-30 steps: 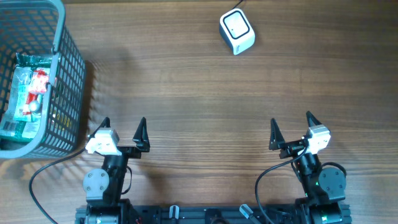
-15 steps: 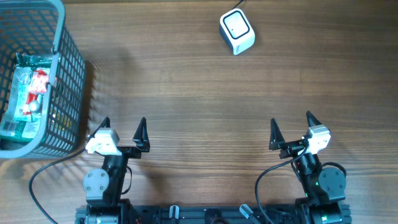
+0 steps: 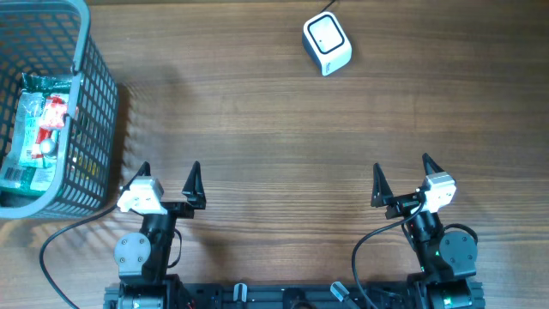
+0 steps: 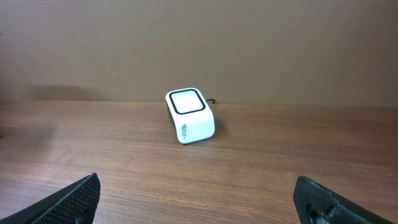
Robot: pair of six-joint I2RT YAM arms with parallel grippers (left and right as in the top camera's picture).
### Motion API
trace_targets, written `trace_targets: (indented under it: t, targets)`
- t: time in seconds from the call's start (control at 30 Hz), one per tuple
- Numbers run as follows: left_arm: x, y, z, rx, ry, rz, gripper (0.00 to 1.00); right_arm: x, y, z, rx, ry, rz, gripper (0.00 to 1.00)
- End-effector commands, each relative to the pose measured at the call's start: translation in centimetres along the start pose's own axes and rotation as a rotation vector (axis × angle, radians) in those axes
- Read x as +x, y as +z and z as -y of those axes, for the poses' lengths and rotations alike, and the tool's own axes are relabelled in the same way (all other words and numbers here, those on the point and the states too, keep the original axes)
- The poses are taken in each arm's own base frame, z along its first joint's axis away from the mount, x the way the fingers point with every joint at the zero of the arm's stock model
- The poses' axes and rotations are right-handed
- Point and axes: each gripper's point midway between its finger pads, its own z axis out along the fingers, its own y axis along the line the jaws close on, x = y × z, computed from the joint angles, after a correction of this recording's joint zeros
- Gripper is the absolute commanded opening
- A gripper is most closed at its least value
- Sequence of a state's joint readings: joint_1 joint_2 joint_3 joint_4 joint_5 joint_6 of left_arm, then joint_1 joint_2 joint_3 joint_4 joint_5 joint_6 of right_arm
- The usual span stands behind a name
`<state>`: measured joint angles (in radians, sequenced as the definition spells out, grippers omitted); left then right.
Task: Scan the item barcode
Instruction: 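Move the left gripper over the basket above the Kleenex pack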
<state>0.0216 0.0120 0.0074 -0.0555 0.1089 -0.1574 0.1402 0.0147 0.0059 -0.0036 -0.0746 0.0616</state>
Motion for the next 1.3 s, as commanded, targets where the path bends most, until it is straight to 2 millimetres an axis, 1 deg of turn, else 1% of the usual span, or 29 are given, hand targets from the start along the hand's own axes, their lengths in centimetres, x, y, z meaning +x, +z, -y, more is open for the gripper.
trace_targets:
  t: [0.0,0.07,0.1,0.13,0.23,0.3,0.4,0.53,0.6,0.67,0.77,0.83,0.97,1.03,1.07,1.17,1.23,1.27]
  targets:
    - [-1.2,-0.1,1.1,0.063,0.027,0.046,1.0,-0.2,0.0,0.1,0.003,-0.009,0.009,1.0]
    - [-2.5,-0.4,2.8,0.152,0.042,0.097,1.0,-0.2,0.0,0.1,0.003,-0.009,0.009,1.0]
    - [-3.8,-0.7,3.6,0.188,0.052,0.136,1.0,-0.2,0.0,0.1,0.003,-0.009,0.009,1.0]
    - [-4.6,-0.9,3.8,0.194,0.055,0.155,1.0,-0.2,0.0,0.1,0.003,-0.009,0.009,1.0]
    - [-8.0,-2.0,4.7,0.205,0.064,0.207,1.0,-0.2,0.0,0.1,0.003,-0.009,0.009,1.0]
    - [-10.9,-3.2,5.5,0.211,0.07,0.235,1.0,-0.2,0.0,0.1,0.003,-0.009,0.009,1.0]
    - [-16.1,-5.1,7.0,0.217,0.084,0.266,1.0,-0.2,0.0,0.1,0.003,-0.009,0.009,1.0]
    - [-21.7,-6.7,8.9,0.221,0.146,0.203,1.0,-0.2,0.0,0.1,0.003,-0.009,0.009,1.0]
    - [-23.7,-6.6,9.4,0.208,0.151,0.131,1.0,-0.2,0.0,0.1,0.003,-0.009,0.009,1.0]
    - [-25.5,-5.7,9.7,0.187,0.157,0.007,1.0,-0.2,0.0,0.1,0.003,-0.009,0.009,1.0]
    - [-26.9,-3.8,9.7,0.161,0.127,-0.162,1.0,-0.2,0.0,0.1,0.003,-0.009,0.009,1.0]
    - [-27.4,-2.0,9.6,0.147,0.107,-0.256,1.0,-0.2,0.0,0.1,0.004,-0.009,0.009,0.99]
    - [-28.0,2.0,9.3,0.134,0.082,-0.333,1.0,-0.2,0.0,0.1,0.003,-0.009,0.009,1.0]
    - [-27.1,3.9,8.9,0.127,0.073,-0.374,1.0,-0.2,0.0,0.1,0.003,-0.009,0.009,1.0]
    - [-26.2,5.0,8.5,0.122,0.065,-0.407,1.0,-0.2,0.0,0.1,0.004,-0.01,0.009,0.99]
    - [-24.9,7.2,7.8,0.108,0.057,-0.455,1.0,-0.2,0.0,0.1,0.003,-0.009,0.009,1.0]
    - [-24.0,8.9,6.2,0.038,0.068,-0.479,1.0,-0.2,0.0,0.1,0.003,-0.009,0.009,1.0]
    - [-23.6,10.2,4.6,-0.036,0.078,-0.484,1.0,-0.2,0.0,0.1,0.003,-0.009,0.009,1.0]
